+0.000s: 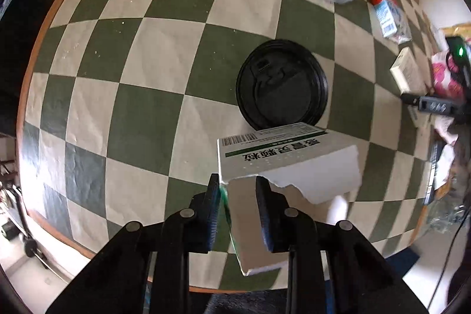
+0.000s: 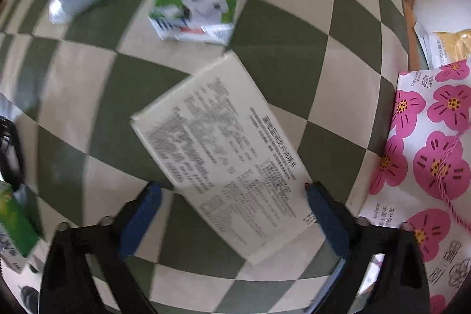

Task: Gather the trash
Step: 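Grasp the torn white box with the left tool while the right tool grasps the printed leaflet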

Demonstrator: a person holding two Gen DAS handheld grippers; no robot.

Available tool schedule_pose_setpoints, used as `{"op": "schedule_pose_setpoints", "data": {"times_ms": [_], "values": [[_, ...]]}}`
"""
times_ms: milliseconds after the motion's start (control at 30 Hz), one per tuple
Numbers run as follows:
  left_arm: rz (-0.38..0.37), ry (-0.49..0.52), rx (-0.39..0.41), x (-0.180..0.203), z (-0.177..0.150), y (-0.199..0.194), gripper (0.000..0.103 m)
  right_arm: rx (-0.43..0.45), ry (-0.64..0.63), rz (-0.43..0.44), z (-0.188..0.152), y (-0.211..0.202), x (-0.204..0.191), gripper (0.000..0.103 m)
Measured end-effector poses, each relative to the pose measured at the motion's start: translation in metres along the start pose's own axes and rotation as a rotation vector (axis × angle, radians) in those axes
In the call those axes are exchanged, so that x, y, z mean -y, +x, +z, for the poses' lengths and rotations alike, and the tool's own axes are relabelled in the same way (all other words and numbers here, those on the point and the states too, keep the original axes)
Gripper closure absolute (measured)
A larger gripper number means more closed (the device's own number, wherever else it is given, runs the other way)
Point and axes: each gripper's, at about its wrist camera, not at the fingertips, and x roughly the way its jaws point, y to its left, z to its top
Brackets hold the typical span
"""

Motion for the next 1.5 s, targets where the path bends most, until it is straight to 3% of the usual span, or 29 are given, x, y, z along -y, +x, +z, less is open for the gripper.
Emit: {"op": "schedule_pose_setpoints", "data": {"times_ms": [67,167,200,233,267,333,367,400,567,767,833,900,933,967,1133,1267,1367,1433,1500], "values": [[-0.035,-0.017,-0.003,-0.006,0.002,-0.009,0.076,-0.011,0.03,0.018,-0.006,-0.005,-0.001,0.031],[-0.061,-0.029,0.028,-0.011,0.004,-0.03,0.039,-0.05,0.099,0.158,-0.021,-0.01,-0.004,0.032],[-0.066,-0.031,0.037,-0.011,0.003,-0.034,0.037,-0.07,0.115,0.214,-0.027,-0.011,-0.007,0.032],[-0.074,-0.036,0.046,-0.01,0.004,-0.042,0.036,-0.096,0.134,0.306,-0.035,-0.011,-0.01,0.032],[-0.078,-0.045,0.052,-0.012,0.001,-0.048,0.036,-0.094,0.138,0.339,-0.039,-0.013,-0.012,0.032],[-0.063,-0.067,0.072,-0.015,-0.003,-0.053,0.034,-0.05,0.107,0.287,-0.044,-0.023,-0.015,0.02],[-0.044,-0.078,0.087,-0.016,-0.004,-0.055,0.031,-0.008,0.08,0.217,-0.045,-0.03,-0.015,0.007],[0.0,-0.09,0.114,-0.015,-0.005,-0.059,0.031,0.028,0.058,0.159,-0.043,-0.034,-0.013,0.002],[0.202,-0.099,0.249,0.014,0.007,-0.056,0.031,0.037,0.007,0.027,-0.016,-0.025,0.009,0.002],[0.23,-0.046,0.251,0.048,0.03,-0.041,0.03,-0.004,-0.125,-0.059,0.013,0.002,0.019,0.002],[0.229,-0.022,0.261,0.058,0.035,-0.041,0.029,-0.038,-0.155,-0.042,0.021,0.013,0.023,0.002],[0.231,-0.002,0.263,0.066,0.038,-0.041,0.006,-0.056,-0.15,-0.006,0.026,0.022,0.031,0.001],[0.229,0.003,0.267,0.069,0.04,-0.041,0.004,-0.069,-0.133,0.021,0.028,0.024,0.035,0.004],[0.223,0.008,0.273,0.072,0.04,-0.042,0.003,-0.078,-0.1,0.068,0.028,0.025,0.042,0.007],[0.207,0.004,0.264,0.072,0.039,-0.048,0.003,-0.092,0.016,0.11,0.009,0.023,0.048,0.01],[0.146,-0.026,0.245,0.053,0.027,-0.061,0.003,-0.15,0.232,0.244,-0.027,0.025,0.043,0.01],[0.095,-0.067,0.2,0.024,0.01,-0.071,0.004,-0.175,0.303,0.366,-0.055,0.025,0.026,0.006],[0.074,-0.093,0.152,0.01,-0.001,-0.068,0.004,-0.153,0.313,0.399,-0.066,0.021,0.017,0.001],[0.057,-0.101,0.113,0.007,-0.009,-0.061,0.004,-0.093,0.318,0.369,-0.073,0.013,0.012,0.001]]}}
